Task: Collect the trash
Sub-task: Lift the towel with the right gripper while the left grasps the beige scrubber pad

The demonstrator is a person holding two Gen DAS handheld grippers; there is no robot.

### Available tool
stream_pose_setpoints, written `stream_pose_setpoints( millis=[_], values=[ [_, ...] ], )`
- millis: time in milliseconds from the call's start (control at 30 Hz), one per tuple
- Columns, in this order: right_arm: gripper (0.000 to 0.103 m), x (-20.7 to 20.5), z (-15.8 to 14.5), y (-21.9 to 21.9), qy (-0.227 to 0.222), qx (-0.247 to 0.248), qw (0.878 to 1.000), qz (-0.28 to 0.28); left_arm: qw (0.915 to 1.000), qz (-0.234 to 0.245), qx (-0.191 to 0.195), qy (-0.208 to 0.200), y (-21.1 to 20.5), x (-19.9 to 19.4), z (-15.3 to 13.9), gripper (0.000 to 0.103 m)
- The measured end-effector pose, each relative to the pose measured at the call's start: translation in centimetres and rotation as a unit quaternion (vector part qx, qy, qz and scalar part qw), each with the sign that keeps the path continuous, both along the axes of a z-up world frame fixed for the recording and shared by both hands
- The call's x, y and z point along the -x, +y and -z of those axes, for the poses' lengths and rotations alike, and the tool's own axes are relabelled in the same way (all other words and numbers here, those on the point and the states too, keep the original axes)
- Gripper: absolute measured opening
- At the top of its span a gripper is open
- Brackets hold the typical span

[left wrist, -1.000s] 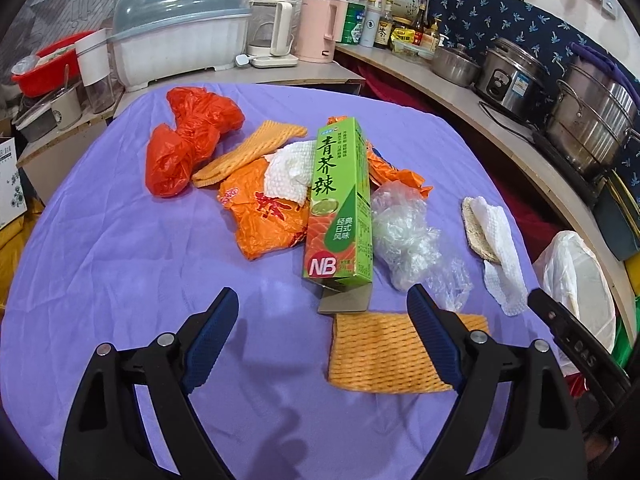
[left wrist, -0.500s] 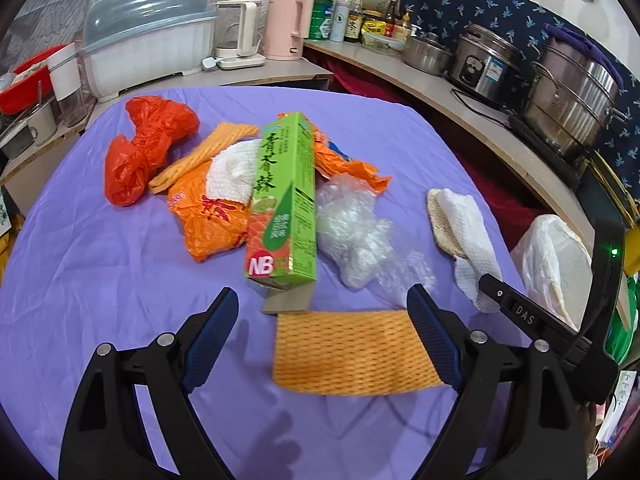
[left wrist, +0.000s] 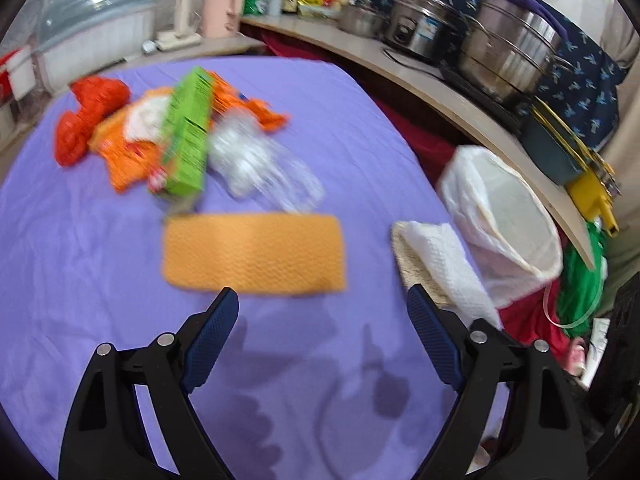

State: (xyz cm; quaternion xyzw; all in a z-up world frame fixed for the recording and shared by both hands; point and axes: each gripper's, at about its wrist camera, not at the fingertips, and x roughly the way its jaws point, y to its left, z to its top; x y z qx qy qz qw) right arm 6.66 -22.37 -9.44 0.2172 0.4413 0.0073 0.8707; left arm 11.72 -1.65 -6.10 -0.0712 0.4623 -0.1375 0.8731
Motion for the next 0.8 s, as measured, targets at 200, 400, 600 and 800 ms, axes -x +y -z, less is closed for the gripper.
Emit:
stream_pose_setpoints(
  millis=[200,400,600,800],
  values=[
    [0.005,2.4,1.1,-1.8,0.008,-0.020,1.000,0.017,0.9976,0.040,0.016,0.053,-4.7,1.5,2.7,0.076],
    [0.005,2.7,1.6,-3.0,0.006,-0.037,0.999,0.019,0.9975,0.040,-0.033,0.049,-7.1,1.3,4.0,0.066],
    [0.005,2.8,2.1,-3.7,0.003,-0.051,0.999,0.016,0.9964,0.040,-0.065,0.036,-8.6,-0.1,3.8,0.067],
    [0.005,2.8,0.9,-4.6,-0.015,-0.059,0.998,0.021,0.9895,0.053,-0.133,0.019,-10.2,-0.1,5.1,0.068]
  ],
)
